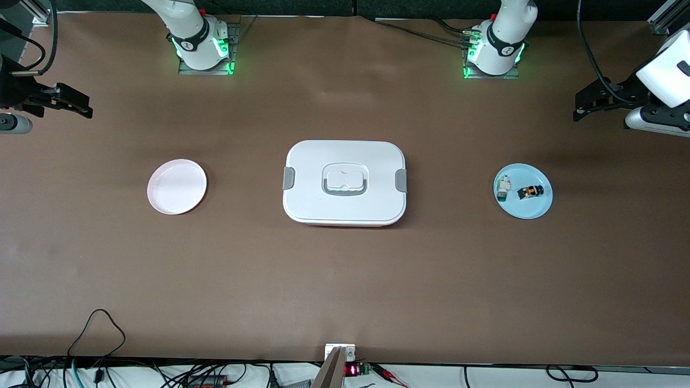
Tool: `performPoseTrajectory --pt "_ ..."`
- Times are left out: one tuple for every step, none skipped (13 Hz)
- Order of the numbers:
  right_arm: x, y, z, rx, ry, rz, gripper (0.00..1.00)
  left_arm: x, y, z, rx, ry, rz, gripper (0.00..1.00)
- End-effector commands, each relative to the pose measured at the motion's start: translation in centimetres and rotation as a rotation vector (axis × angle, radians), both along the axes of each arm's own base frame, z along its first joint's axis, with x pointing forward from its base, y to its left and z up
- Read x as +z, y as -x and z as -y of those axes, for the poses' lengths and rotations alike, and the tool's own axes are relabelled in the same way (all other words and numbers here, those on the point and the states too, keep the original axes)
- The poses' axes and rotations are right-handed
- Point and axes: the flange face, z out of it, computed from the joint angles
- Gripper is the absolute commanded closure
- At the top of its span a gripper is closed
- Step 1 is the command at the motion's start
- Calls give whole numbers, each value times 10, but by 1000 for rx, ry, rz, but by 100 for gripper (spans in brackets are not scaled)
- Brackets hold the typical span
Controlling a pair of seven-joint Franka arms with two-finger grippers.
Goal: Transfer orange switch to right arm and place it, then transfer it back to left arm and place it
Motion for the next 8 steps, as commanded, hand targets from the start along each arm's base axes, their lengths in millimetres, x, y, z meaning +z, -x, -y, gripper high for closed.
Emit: performPoseTrajectory --pt "8 3 -3 -4 -14 0 0 1 2 0 -10 -21 8 0" --pt "7 2 -3 -4 -14 -2 0 1 2 1 -10 -21 5 0" --pt "7 2 -2 -6 -14 -2 0 1 2 1 -9 -21 5 0" --pt "7 2 -2 -5 -14 1 0 1 2 1 -9 -21 5 0" --pt "7 2 -2 -4 -11 1 0 0 2 0 -7 -21 3 0" --pt "7 2 -2 -4 -11 1 0 -1 2 0 -7 -21 2 0" --pt "7 2 0 -7 -11 3 0 -1 2 0 -7 -21 0 0" --pt "7 2 1 -8 -10 4 0 -1 2 0 -7 -21 0 0"
